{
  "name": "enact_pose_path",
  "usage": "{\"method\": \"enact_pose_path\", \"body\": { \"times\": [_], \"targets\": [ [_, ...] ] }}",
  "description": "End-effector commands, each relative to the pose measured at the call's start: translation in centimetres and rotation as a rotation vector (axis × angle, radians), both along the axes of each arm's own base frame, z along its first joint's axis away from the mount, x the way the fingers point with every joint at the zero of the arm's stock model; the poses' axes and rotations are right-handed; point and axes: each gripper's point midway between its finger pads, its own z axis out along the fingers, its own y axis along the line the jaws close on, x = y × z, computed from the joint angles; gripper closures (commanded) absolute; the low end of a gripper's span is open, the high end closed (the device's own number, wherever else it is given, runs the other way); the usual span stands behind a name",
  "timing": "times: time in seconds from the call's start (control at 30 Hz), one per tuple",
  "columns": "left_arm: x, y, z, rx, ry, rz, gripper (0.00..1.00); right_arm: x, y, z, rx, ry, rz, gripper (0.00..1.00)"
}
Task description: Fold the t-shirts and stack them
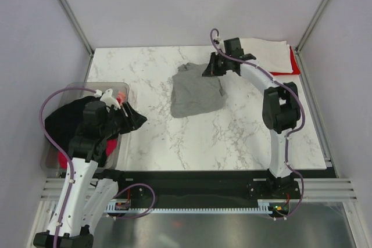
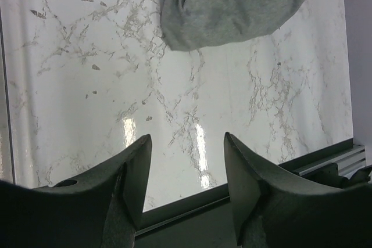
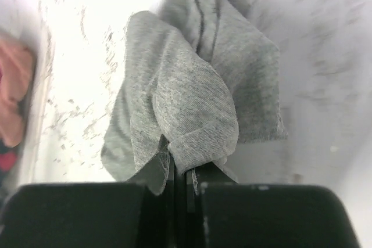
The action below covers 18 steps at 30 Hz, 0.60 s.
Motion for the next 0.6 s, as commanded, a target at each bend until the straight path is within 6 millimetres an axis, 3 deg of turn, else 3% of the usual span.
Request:
{"method": "enact_pose_path", "body": {
  "times": [0.0, 0.27, 0.33, 0.47, 0.53, 0.57],
  "targets": [
    [0.3, 0.3, 0.9, 0.03, -0.074, -0.009, 0.41, 1.7, -6.1, 4.7, -0.204, -0.133, -0.075, 1.0],
    [0.4, 0.7, 0.8, 0.038, -0.074, 0.015, 0.42, 5.1, -12.3, 9.1, -0.356, -0.279, -0.167, 1.0],
    [0.5, 0.8, 0.8, 0.041, -0.073, 0.02, 0.43, 5.9, -14.1, 9.3, -0.386, -0.286, -0.189, 1.0],
    [0.6, 0.8, 0.5, 0.044, -0.059, 0.021, 0.43, 7.9, -16.3, 12.2, -0.399, -0.368, -0.211, 1.0],
    [0.7, 0.8, 0.2, 0.046, -0.046, 0.021, 0.43, 8.7, -17.1, 12.0, -0.412, -0.375, -0.207, 1.0],
    [0.8, 0.8, 0.1, 0.047, -0.042, 0.019, 0.44, 9.2, -17.6, 13.2, -0.421, -0.411, -0.206, 1.0]
  ]
}}
